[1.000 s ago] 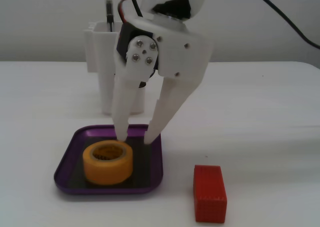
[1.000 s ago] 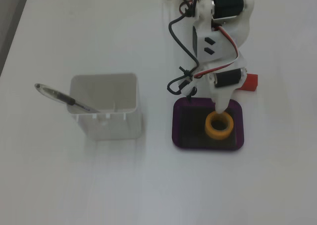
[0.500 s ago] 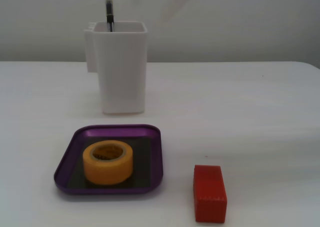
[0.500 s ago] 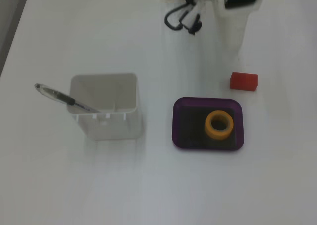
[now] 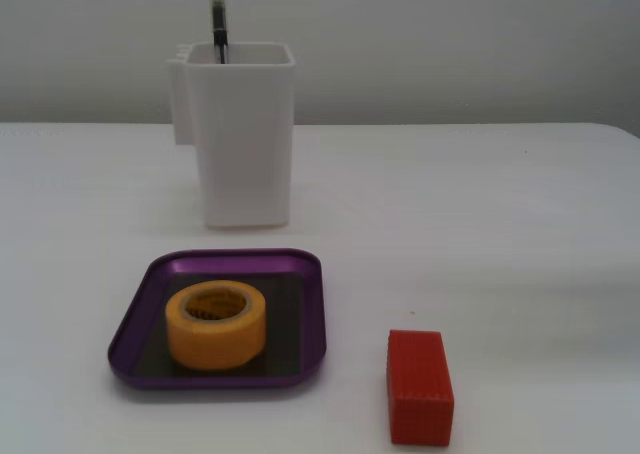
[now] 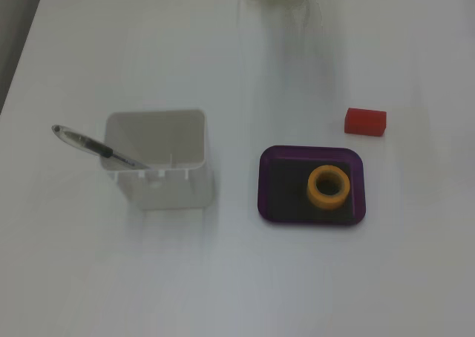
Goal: Grab up the yellow tape and put it in the box.
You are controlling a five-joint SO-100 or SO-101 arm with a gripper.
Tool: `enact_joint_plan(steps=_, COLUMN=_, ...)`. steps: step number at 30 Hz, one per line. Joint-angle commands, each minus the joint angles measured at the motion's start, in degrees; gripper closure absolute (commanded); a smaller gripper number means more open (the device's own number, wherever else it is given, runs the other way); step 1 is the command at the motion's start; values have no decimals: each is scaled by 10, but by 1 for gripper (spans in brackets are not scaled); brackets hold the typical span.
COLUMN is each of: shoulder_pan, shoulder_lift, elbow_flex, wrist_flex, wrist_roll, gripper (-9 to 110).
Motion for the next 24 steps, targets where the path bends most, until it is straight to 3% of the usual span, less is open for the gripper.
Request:
enact_joint_plan(steps=1, shoulder_pan=18, shoulder_lift=80, elbow_flex=131, wrist_flex=-63, wrist_roll=3, gripper=84)
enact_joint_plan(steps=10, shoulder_pan=91, shoulder_lift=236, elbow_flex=430, wrist_flex=-257, wrist_roll=3, gripper=84)
enact_joint_plan(steps=24, shoulder_pan=86, shoulder_lift=489, elbow_flex=736, wrist_flex=-275, wrist_roll=-2, gripper=84)
